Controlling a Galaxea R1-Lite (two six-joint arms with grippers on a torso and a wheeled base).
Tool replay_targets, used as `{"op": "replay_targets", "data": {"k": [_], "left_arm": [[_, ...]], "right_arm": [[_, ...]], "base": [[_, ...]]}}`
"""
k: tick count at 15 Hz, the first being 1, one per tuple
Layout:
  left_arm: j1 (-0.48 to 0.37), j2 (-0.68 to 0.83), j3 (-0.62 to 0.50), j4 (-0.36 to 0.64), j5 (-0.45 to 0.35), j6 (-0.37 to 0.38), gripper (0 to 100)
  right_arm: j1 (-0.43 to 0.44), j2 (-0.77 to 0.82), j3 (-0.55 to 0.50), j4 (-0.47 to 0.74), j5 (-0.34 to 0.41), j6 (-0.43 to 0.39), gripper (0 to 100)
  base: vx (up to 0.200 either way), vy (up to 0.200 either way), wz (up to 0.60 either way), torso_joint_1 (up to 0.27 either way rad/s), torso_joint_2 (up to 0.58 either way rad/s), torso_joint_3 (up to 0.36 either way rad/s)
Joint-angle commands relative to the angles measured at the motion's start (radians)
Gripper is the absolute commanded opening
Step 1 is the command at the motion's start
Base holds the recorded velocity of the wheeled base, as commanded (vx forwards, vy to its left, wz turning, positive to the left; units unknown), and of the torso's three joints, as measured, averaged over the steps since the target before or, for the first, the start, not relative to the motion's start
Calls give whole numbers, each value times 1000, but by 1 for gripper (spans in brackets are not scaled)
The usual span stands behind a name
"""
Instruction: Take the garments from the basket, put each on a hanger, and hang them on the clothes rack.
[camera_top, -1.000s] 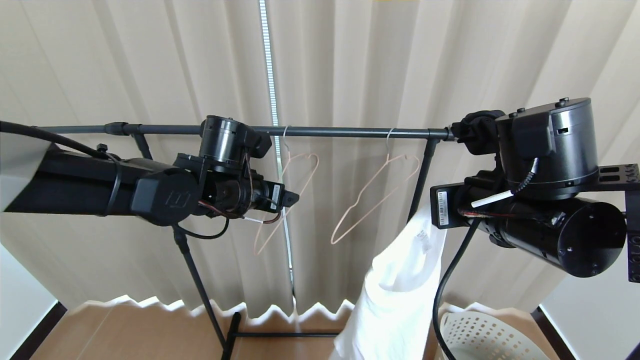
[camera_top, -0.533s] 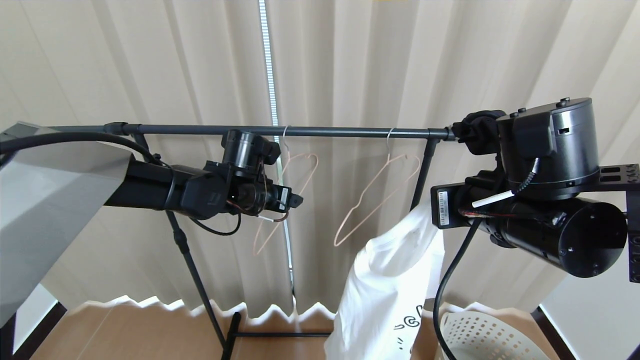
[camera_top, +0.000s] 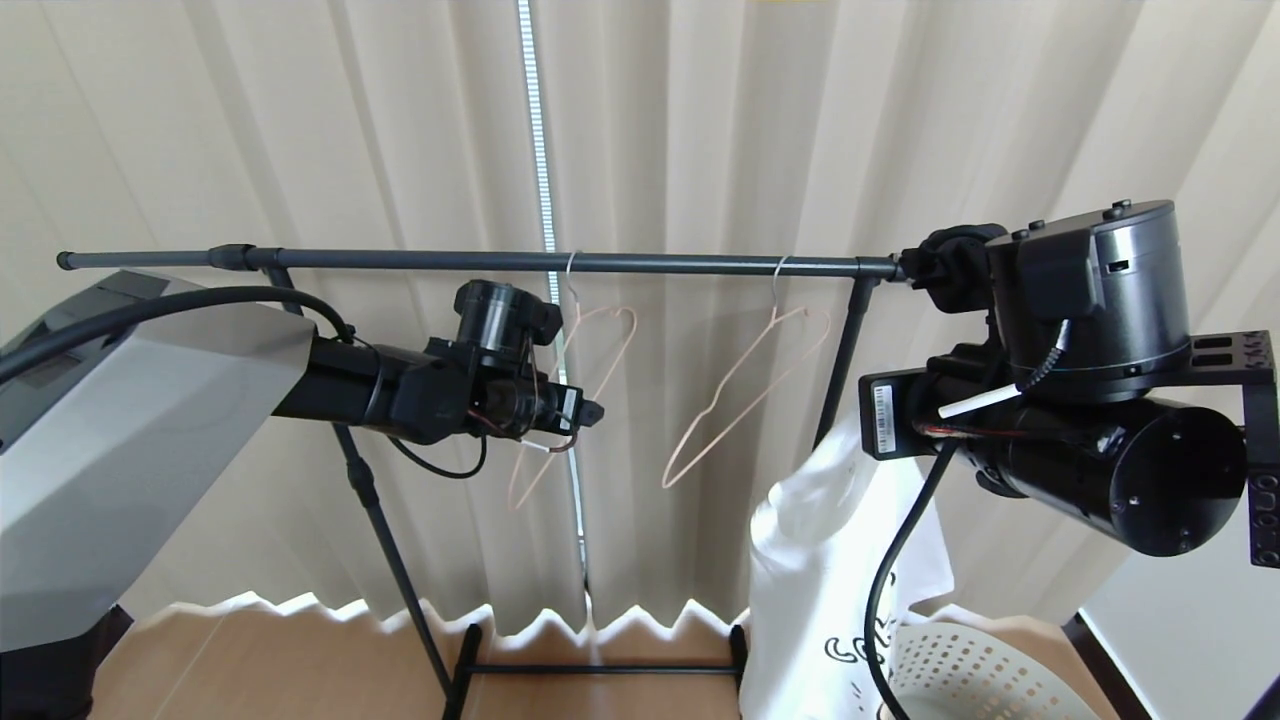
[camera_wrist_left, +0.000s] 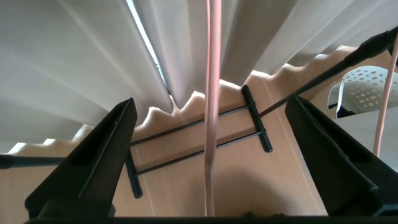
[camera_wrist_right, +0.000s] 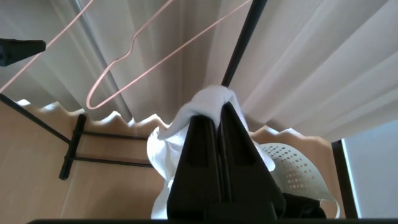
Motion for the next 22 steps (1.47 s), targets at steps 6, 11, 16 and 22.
{"op": "replay_targets", "data": {"k": [6, 11, 16, 22], "left_arm": [[4, 20, 2, -1, 0, -5, 100], [4, 20, 2, -29, 0, -6, 0], [3, 17, 0, -49, 0, -5, 0], [-14, -47, 39, -72, -1, -6, 0]], "right_arm": [[0, -5, 0, 0, -1, 1, 0], [0, -7, 0, 0, -1, 0, 0], [0, -7, 0, -2, -1, 0, 0], [0, -8, -1, -2, -1, 0, 0]], "base": [[0, 0, 0, 0, 0, 0], [0, 0, 0, 0, 0, 0], [0, 0, 0, 0, 0, 0], [0, 0, 0, 0, 0, 0]]}}
